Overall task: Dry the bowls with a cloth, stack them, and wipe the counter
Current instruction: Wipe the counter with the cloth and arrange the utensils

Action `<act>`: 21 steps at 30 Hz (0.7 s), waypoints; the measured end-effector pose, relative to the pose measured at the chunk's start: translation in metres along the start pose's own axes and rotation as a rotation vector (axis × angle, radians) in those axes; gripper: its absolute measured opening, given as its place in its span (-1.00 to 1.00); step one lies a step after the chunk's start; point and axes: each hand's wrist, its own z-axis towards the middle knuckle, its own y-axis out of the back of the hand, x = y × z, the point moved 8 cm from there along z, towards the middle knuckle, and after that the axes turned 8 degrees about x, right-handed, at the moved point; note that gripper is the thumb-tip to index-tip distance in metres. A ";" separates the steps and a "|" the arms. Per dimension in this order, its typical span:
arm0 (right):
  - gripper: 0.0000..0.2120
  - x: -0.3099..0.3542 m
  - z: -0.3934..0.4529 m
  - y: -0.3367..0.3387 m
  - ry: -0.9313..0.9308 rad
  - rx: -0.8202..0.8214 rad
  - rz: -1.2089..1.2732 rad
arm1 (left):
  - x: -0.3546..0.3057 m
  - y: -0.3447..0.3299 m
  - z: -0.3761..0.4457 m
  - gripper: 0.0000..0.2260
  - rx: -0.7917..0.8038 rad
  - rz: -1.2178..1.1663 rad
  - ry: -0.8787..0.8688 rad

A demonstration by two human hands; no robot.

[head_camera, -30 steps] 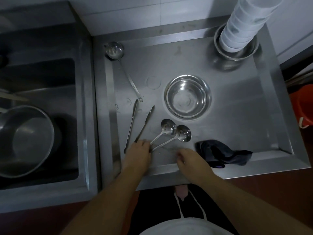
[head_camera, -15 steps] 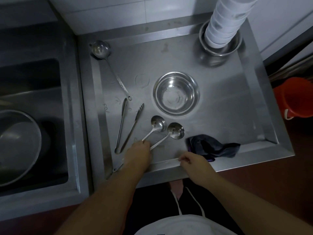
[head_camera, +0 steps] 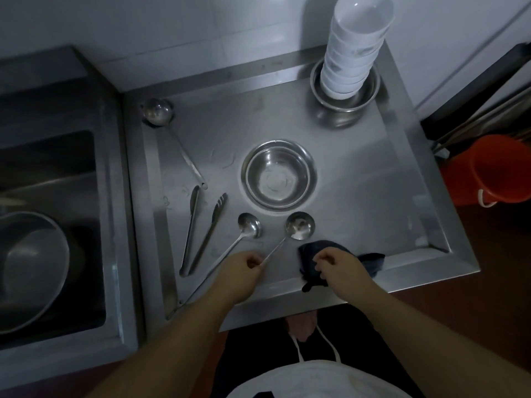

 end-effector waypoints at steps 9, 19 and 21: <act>-0.87 -0.026 0.019 0.120 -0.029 -0.112 0.057 | -0.093 -0.046 0.034 -0.84 -0.019 -0.389 0.096; -0.80 -0.077 0.040 0.228 -0.118 -0.132 -0.051 | -0.205 -0.092 0.124 -0.89 -0.057 -0.362 0.083; -0.81 -0.079 0.044 0.235 -0.122 -0.120 -0.089 | -0.212 -0.099 0.134 -0.90 -0.058 -0.359 0.088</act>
